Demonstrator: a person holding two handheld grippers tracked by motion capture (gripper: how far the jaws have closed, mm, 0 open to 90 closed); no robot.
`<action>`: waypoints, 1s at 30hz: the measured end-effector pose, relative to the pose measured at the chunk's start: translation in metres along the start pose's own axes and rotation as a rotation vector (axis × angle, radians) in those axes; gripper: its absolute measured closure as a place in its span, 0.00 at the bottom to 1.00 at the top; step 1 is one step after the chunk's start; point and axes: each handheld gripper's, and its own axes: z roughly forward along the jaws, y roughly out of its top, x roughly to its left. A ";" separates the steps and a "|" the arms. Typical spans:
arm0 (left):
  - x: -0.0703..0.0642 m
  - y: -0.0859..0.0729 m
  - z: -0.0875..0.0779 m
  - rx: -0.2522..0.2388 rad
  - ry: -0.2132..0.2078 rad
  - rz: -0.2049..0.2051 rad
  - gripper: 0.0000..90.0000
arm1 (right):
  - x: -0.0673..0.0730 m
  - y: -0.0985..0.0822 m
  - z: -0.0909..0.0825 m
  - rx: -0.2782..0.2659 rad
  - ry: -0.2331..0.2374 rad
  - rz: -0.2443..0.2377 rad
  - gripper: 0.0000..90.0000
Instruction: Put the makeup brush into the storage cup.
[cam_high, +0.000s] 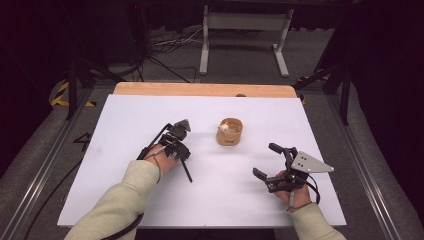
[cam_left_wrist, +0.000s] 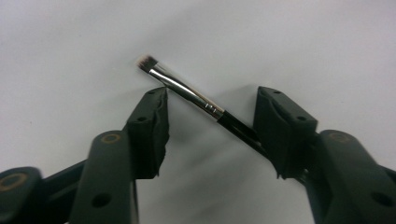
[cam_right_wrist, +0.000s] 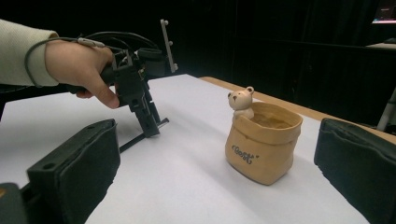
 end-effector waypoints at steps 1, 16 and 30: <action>0.000 0.000 0.000 0.000 -0.002 0.001 0.59 | -0.001 0.000 -0.001 -0.007 -0.001 0.006 0.01; 0.003 -0.002 -0.002 0.005 -0.019 0.048 0.92 | -0.001 0.001 -0.003 -0.018 -0.018 -0.008 0.01; 0.011 -0.005 -0.011 -0.030 -0.058 0.058 0.92 | -0.001 0.000 0.000 0.008 -0.009 -0.009 0.01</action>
